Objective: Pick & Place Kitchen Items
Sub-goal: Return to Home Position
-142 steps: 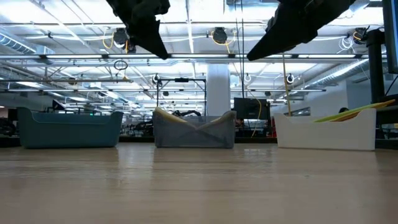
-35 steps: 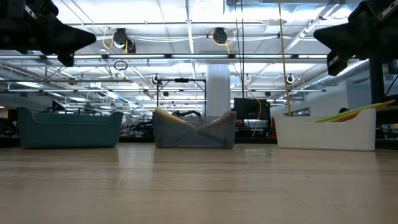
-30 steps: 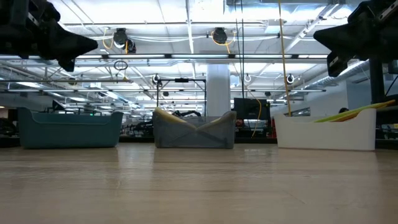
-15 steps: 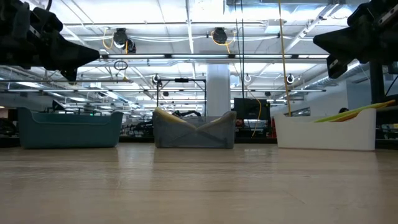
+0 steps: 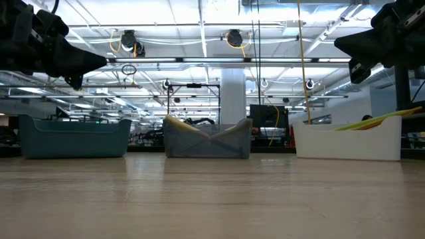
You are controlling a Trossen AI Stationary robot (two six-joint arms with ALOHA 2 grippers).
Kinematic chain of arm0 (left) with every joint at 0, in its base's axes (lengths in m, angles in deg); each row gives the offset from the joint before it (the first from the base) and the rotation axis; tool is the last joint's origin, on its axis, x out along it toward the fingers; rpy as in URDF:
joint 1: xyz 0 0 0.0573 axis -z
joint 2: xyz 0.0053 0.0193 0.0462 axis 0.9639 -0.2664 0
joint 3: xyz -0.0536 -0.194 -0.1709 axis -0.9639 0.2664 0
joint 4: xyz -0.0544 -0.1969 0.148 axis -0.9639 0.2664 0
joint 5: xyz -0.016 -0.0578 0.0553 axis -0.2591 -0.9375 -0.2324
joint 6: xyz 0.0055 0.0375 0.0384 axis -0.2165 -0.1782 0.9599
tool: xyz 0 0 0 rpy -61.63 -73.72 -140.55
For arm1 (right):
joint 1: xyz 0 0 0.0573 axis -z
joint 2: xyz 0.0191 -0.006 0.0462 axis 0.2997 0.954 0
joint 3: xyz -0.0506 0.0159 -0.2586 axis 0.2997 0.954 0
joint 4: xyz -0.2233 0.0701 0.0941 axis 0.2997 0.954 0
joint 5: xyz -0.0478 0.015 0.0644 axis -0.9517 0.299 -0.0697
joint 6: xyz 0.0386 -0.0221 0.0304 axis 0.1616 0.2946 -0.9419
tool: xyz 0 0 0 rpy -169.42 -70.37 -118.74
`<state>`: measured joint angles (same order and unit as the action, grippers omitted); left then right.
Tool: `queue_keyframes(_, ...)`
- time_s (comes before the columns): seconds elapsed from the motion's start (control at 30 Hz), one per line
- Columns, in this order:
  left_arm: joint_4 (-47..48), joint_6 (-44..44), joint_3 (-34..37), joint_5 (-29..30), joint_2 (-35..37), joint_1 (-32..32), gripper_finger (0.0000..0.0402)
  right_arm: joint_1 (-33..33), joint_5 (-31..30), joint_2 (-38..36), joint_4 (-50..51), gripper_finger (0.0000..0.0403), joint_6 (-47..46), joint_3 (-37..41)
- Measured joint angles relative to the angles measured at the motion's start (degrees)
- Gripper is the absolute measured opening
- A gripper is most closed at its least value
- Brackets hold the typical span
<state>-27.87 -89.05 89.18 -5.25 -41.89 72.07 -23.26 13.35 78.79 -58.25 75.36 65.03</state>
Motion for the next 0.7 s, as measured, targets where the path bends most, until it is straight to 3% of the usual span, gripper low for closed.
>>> queue_keyframes(0.7, -2.99, -0.04, 0.18, 0.07, 0.0, 0.0, 0.0033, -0.02, 0.0, 0.0, 0.0, 0.0009, 0.01, 0.02)
